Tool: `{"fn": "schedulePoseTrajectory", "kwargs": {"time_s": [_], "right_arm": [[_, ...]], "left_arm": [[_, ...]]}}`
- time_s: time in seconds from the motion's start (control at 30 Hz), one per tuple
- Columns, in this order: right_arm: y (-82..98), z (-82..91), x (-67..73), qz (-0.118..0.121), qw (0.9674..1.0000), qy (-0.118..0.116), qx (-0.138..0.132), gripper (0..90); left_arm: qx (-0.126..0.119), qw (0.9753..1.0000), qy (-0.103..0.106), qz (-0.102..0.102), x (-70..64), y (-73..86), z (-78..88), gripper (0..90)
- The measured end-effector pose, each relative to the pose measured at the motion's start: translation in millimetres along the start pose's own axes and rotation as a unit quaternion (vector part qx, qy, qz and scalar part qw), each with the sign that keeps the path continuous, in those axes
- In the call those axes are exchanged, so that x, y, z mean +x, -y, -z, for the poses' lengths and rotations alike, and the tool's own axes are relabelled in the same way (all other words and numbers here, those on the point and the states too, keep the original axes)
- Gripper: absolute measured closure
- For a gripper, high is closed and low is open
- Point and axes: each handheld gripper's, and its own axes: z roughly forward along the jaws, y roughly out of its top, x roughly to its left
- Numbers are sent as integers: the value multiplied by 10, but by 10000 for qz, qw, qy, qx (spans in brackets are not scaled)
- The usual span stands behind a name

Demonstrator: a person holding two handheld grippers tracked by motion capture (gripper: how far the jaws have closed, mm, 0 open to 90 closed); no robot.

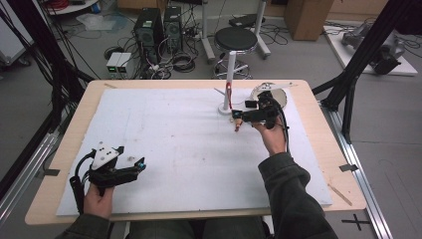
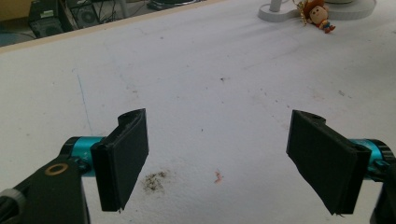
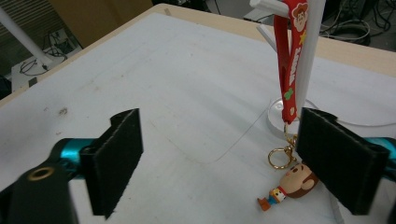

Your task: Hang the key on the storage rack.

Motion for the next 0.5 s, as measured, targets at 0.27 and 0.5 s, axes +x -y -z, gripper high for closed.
{"fn": "schedulePoseTrajectory", "kwargs": {"time_s": [0.27, 0.5], "right_arm": [[41, 41, 20, 7, 10000, 56, -59, 113], [55, 78, 84, 108, 9999, 71, -53, 112]], "left_arm": [[-4, 10000, 6, 3, -1, 0, -3, 213], [-6, 10000, 18, 23, 2, 0, 0, 213]]}}
